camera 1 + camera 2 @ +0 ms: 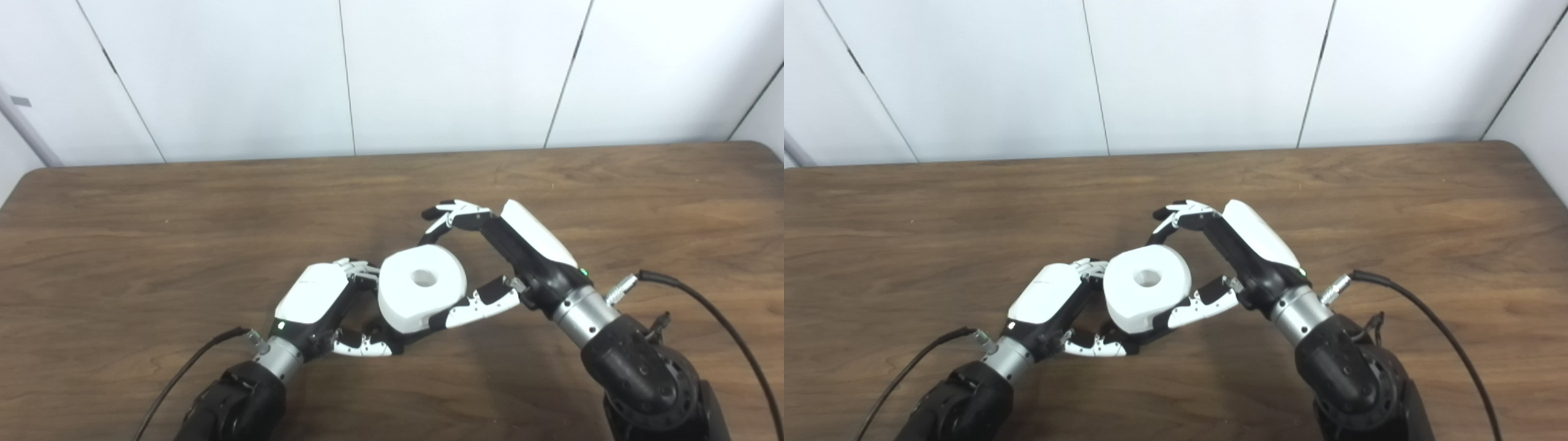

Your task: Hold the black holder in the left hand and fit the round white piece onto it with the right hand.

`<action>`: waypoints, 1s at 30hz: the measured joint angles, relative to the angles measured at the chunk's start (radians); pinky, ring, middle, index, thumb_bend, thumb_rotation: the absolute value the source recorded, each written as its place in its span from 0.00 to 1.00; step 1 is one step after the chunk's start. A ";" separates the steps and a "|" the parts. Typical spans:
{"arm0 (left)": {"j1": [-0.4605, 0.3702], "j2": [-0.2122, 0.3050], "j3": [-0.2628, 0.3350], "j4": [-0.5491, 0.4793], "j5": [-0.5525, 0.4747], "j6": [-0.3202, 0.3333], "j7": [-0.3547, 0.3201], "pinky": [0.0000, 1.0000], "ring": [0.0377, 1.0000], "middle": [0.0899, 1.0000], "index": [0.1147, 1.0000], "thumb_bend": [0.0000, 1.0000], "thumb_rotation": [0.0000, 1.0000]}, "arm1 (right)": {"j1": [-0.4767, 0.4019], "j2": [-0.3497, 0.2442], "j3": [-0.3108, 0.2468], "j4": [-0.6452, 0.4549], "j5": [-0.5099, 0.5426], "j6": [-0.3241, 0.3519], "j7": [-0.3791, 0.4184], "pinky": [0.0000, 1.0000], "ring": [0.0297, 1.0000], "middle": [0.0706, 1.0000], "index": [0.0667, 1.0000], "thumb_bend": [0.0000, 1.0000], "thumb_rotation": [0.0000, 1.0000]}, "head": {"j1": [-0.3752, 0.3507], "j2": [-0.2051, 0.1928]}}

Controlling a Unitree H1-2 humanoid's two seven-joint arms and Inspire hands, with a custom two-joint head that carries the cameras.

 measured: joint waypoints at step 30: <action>-0.008 -0.012 -0.014 0.000 0.007 0.023 0.003 0.90 0.83 0.75 0.42 0.52 0.06 | 0.000 -0.007 0.017 0.062 0.014 -0.047 -0.064 0.97 0.91 0.80 0.44 0.53 0.14 | -0.005 -0.002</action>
